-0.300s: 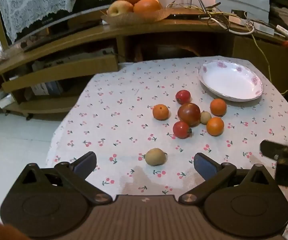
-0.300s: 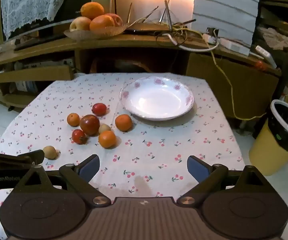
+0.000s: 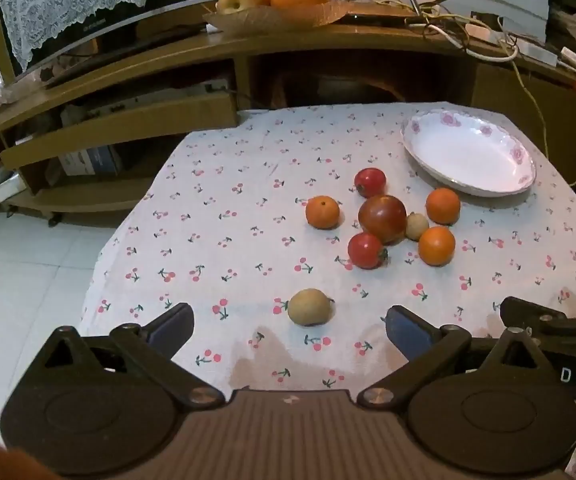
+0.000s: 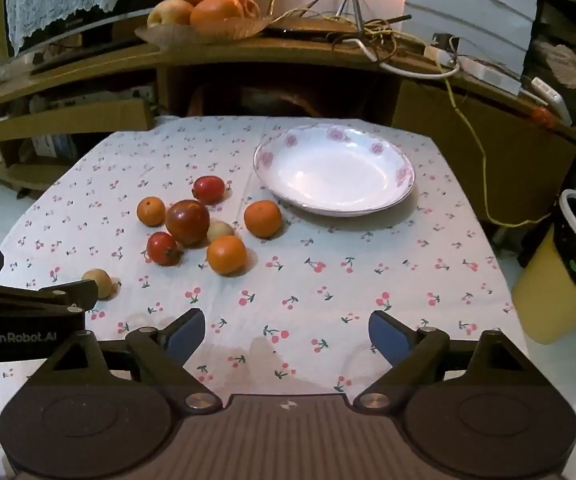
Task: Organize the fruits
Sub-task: 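Grasp the kiwi with the left tool while the right tool grasps a mandarin orange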
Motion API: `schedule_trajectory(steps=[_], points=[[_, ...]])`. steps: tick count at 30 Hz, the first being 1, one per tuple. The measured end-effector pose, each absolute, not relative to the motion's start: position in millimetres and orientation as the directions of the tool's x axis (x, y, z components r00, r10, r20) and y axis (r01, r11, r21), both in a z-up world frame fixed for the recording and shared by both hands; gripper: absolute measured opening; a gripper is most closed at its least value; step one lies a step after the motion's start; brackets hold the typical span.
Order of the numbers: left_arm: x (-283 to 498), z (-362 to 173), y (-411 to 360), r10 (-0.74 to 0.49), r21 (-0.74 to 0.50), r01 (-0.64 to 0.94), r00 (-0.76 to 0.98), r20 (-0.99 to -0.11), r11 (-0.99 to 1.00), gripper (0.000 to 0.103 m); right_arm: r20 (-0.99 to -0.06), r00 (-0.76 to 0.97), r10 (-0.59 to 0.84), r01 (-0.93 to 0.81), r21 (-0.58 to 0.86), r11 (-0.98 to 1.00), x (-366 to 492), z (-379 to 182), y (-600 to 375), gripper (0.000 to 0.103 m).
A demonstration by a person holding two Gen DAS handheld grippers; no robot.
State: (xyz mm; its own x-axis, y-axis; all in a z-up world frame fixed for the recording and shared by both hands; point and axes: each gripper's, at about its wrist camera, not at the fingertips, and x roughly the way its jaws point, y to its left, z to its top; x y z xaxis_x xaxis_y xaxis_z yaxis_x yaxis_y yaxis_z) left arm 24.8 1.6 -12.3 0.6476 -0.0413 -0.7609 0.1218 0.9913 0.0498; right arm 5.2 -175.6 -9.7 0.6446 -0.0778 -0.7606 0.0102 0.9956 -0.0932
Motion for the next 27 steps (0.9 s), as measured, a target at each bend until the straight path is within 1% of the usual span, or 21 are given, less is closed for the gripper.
schedule_trajectory(steps=[5, 12, 16, 21, 27], points=[[15.0, -16.4, -1.7, -0.024, 0.087, 0.133, 0.668, -0.743, 0.987, 0.103, -0.769, 0.637, -0.053, -0.010, -0.078, 0.997, 4.3, -15.3, -176.2, 0.086], [3.0, 3.8, -9.2, 0.001, 0.143, 0.141, 0.708, -0.706, 0.980, 0.103, -0.777, 0.630, -0.016, -0.024, -0.040, 0.999, 0.2, -6.8, -181.6, 0.080], [1.5, 10.6, -9.3, -0.013, 0.153, 0.156, 0.738, -0.674, 0.976, 0.103, -0.770, 0.638, -0.007, -0.029, -0.034, 0.999, 0.2, -0.9, -181.5, 0.079], [13.8, 2.2, -6.3, -0.044, 0.141, 0.193, 0.726, -0.687, 0.971, 0.103, -0.780, 0.626, 0.003, -0.036, -0.025, 0.999, 6.7, -4.7, -182.4, 0.077], [28.5, -8.8, -3.8, -0.063, 0.165, 0.249, 0.708, -0.703, 0.954, 0.103, -0.790, 0.611, 0.041, -0.071, -0.003, 0.997, 25.2, -9.3, -182.0, 0.076]])
